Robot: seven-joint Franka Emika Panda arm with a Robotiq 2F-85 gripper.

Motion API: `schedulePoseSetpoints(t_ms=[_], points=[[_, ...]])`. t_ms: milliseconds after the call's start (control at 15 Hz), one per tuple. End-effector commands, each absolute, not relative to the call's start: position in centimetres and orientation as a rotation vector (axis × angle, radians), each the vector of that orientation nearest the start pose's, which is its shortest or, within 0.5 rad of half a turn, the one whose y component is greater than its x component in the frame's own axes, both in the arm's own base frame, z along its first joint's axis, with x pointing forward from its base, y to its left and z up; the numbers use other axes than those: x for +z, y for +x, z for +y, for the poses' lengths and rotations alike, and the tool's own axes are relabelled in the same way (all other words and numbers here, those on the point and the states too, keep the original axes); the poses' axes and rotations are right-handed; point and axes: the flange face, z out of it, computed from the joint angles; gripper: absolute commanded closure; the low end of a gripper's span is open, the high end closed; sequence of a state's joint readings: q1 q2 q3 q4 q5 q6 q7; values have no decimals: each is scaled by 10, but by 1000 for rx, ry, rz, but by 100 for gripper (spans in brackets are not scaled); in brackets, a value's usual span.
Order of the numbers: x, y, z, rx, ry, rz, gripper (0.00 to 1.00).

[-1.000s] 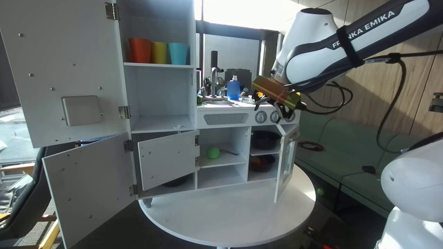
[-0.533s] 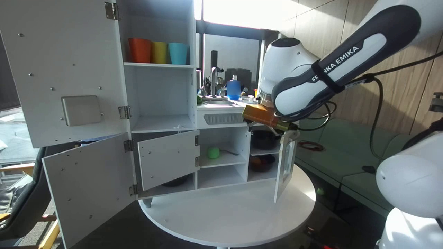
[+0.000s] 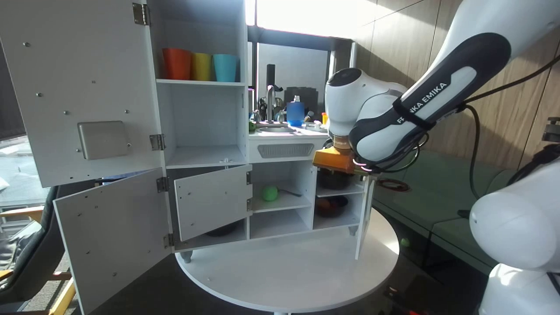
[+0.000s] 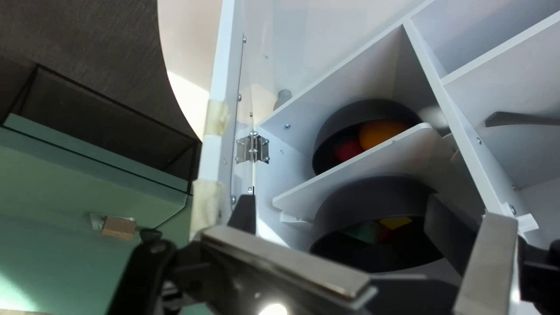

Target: Open all the kitchen cabinet doors, beginning with the left upper and ending with the right lower door

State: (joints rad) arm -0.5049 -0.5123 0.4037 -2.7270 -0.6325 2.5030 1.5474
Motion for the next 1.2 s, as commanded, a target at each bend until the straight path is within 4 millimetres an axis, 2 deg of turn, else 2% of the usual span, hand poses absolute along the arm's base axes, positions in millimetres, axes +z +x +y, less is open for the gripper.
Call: schedulePoseSetpoints(t_ms=[0, 267, 467, 533, 667, 867, 1133], points=[[396, 379, -36, -949, -2774, 1931, 0], [406, 364, -16, -939, -2809, 1901, 0], [418, 351, 1, -983, -2781, 2021, 0], [422, 349, 12, -1001, -2811, 1986, 0], [429, 343, 41, -1064, -2935, 1756, 0], [441, 334, 85, -1123, -3029, 1457, 0], [458, 322, 119, -1231, -3095, 1097, 0]])
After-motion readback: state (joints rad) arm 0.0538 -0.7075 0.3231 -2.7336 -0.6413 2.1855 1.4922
